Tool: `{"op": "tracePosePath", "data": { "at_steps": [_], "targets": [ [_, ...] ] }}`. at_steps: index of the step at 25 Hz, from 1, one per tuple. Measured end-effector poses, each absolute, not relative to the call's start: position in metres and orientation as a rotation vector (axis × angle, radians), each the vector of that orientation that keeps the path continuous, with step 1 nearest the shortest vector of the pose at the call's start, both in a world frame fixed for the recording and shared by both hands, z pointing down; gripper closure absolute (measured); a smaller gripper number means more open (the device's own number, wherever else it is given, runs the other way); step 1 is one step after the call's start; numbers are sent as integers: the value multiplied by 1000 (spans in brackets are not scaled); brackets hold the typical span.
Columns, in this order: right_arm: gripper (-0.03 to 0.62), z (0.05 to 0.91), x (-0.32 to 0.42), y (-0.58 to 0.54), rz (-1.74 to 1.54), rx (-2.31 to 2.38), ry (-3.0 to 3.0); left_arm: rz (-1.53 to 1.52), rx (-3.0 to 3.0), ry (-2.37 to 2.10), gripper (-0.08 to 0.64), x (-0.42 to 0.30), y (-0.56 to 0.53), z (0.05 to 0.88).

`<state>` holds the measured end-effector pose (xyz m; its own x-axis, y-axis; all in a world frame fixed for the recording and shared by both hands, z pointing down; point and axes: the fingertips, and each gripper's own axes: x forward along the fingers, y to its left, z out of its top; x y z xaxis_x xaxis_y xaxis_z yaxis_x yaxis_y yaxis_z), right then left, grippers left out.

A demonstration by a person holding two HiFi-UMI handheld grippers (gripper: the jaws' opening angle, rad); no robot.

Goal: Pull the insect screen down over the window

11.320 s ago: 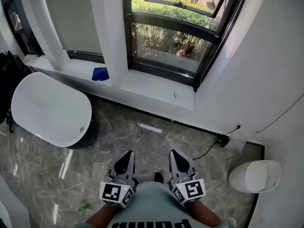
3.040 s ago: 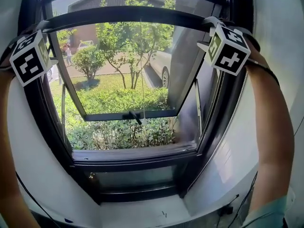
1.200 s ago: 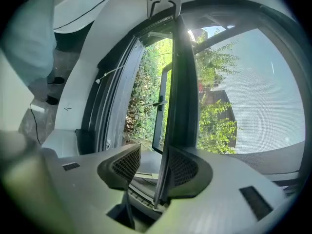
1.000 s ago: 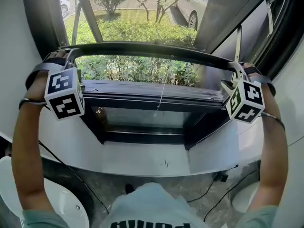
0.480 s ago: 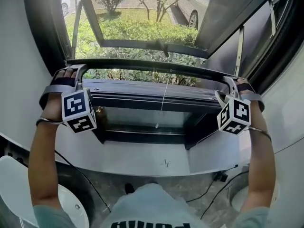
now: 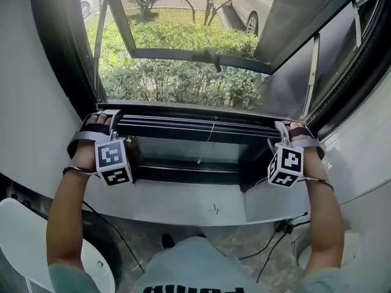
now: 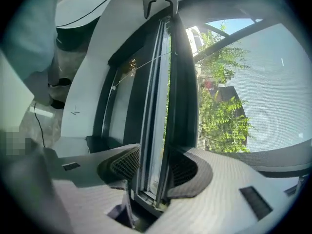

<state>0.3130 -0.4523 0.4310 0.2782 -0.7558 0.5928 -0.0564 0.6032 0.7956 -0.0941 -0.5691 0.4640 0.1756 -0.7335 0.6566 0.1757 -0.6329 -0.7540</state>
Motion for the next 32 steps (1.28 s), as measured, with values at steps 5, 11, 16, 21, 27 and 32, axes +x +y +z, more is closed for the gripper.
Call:
{"op": "tracePosePath", "data": {
  "at_steps": [5,11,16,21,27,32],
  "targets": [
    [408,471,309,-447,-517,819,-1240,-1589,-1741,500,120,-97,-564,503],
    [408,474,308,-448,-525,877,-1266,-1586,-1730,489,120,-98,-564,506],
    [408,474,308,-446,-478,859,-1277,-1619,-1758,430,120,-101,-562,513],
    [416,476,307,-449,-512,910,-1266,-1592,-1747,429,120,-99,-563,510],
    [447,477,311,-462,-623,1042,-1201,-1510,-1717,522,121,-94,-575,512],
    [479,474,312,-470,-779,1149,-1137,-1451,-1704,645,120,-90,-580,513]
  ]
}}
